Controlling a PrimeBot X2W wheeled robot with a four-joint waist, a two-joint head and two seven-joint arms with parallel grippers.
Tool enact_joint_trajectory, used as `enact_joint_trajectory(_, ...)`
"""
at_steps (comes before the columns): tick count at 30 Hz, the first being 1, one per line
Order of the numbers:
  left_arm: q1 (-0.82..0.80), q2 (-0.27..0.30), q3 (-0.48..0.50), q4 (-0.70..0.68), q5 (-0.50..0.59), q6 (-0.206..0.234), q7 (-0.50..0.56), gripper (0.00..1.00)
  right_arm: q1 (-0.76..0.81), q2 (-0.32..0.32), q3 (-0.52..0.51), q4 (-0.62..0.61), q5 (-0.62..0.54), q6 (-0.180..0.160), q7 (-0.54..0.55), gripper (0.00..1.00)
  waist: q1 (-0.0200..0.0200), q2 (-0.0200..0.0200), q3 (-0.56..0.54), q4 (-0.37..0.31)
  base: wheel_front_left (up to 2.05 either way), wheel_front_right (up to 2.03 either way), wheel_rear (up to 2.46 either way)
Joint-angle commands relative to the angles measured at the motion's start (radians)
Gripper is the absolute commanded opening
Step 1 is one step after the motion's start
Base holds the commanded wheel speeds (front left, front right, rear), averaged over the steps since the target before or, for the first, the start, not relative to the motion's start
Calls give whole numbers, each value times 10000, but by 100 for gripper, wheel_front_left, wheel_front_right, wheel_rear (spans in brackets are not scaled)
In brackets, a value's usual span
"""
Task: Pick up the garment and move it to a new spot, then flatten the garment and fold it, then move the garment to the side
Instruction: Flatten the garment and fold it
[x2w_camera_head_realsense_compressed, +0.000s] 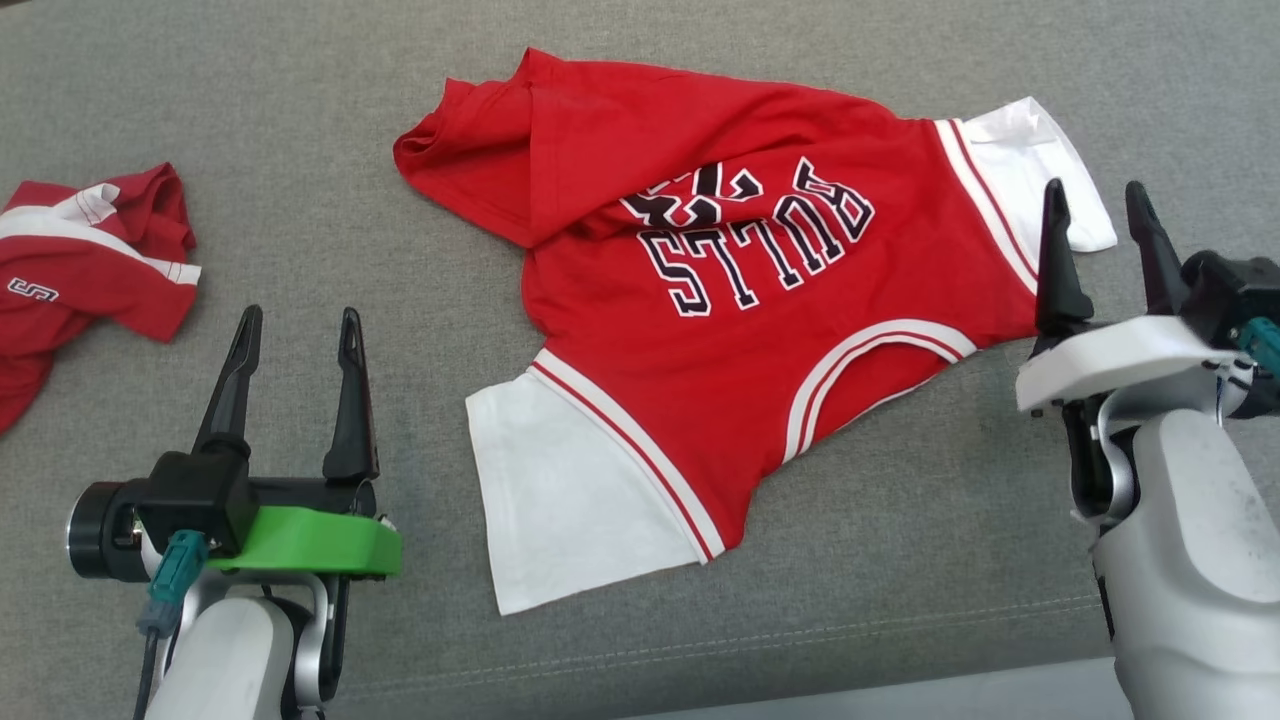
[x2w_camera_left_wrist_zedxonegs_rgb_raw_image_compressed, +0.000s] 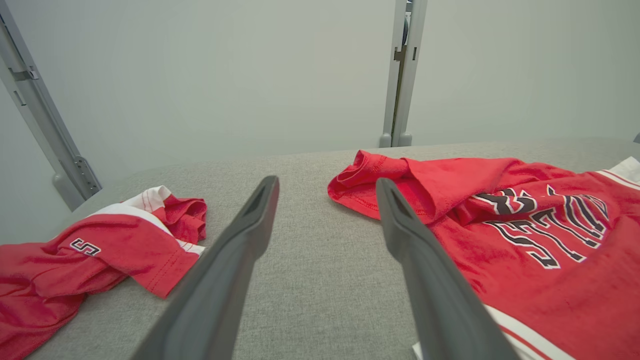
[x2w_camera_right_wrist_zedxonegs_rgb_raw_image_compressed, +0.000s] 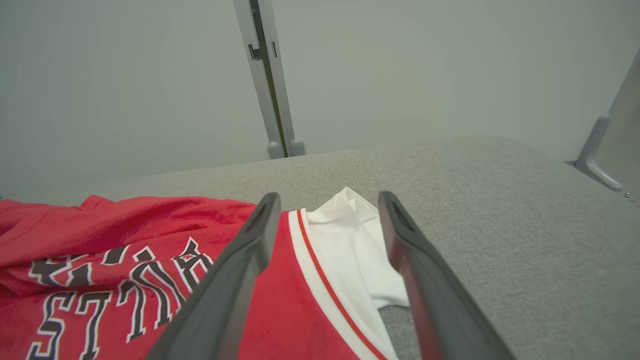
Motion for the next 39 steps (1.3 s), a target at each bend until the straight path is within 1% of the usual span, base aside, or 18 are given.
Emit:
enact_joint_trajectory(1, 142, 62, 10, -18, 52, 45, 28, 100, 236, 29, 7, -146, -99, -13, -35, 100, 0, 0, -278, -191, 0, 0, 0)
enact_joint_trajectory(6, 390, 224, 62, -50, -15, 175, 238, 100, 1357, 336, 114, -1296, -220, -13, -35, 100, 0, 0, -705, -352, 0, 0, 0)
enact_joint_trajectory(10, 663, 277, 98, -107, -97, 287, 438, 100, 2118, 522, 266, -1915, -285, -13, -34, 100, 0, 0, -1000, -429, 0, 0, 0)
enact_joint_trajectory(19, 1300, 241, 141, -245, -254, 532, 486, 100, 3466, 632, 365, -2993, -303, -13, 226, 100, 0, 0, -1482, -457, 0, 0, 0)
enact_joint_trajectory(22, 1430, 269, 151, -347, -302, 584, 531, 100, 3813, 636, 419, -3309, -66, -13, 321, 100, 0, 0, -1594, -448, 0, 0, 0)
enact_joint_trajectory(28, 1534, 337, 178, -473, -317, 667, 611, 100, 4226, 636, 475, -3671, 199, -12, 463, 100, 0, 0, -1699, -472, 0, 0, 0)
enact_joint_trajectory(39, 1520, 399, 85, -618, -331, 752, 705, 100, 4273, 636, 421, -3820, 239, -12, 529, 100, 0, 0, -1675, -460, 0, 0, 0)
